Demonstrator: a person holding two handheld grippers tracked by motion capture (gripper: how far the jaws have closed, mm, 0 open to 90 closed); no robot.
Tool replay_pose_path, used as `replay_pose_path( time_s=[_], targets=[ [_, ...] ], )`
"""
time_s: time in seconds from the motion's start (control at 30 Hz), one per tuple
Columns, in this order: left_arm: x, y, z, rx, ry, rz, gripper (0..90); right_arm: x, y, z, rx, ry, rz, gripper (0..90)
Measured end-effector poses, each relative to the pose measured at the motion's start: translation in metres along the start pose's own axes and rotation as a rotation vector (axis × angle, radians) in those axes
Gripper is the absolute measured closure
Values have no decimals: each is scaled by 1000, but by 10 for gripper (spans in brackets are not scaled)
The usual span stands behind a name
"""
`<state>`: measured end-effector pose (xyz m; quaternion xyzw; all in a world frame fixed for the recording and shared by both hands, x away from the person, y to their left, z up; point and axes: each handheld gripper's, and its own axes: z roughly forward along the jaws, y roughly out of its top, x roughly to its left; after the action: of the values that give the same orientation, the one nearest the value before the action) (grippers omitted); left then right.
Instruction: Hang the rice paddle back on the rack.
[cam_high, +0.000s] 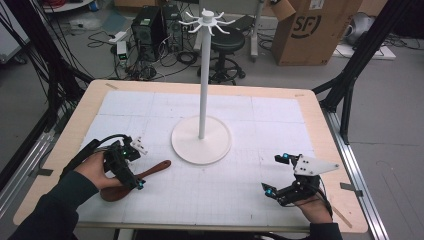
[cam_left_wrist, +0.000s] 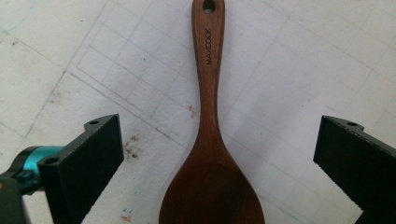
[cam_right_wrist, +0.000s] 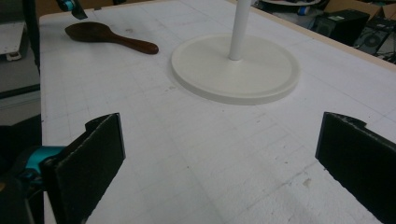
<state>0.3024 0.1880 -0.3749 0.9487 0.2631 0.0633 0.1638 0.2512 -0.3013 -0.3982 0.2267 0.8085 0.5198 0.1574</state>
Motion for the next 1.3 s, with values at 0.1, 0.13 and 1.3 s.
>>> replay_pose_path(
  time_s=[0.1, 0.13, 1.3],
  targets=[
    [-3, 2, 1, 15, -2, 8, 21, 2, 0, -1, 4, 6, -4, 5],
    [-5, 3, 2, 18, -1, 1, 21, 2, 0, -1, 2, 7, -5, 5],
    [5, 30, 35, 260, -6, 13, 239, 0, -1, -3, -3, 0, -4, 5]
  ],
)
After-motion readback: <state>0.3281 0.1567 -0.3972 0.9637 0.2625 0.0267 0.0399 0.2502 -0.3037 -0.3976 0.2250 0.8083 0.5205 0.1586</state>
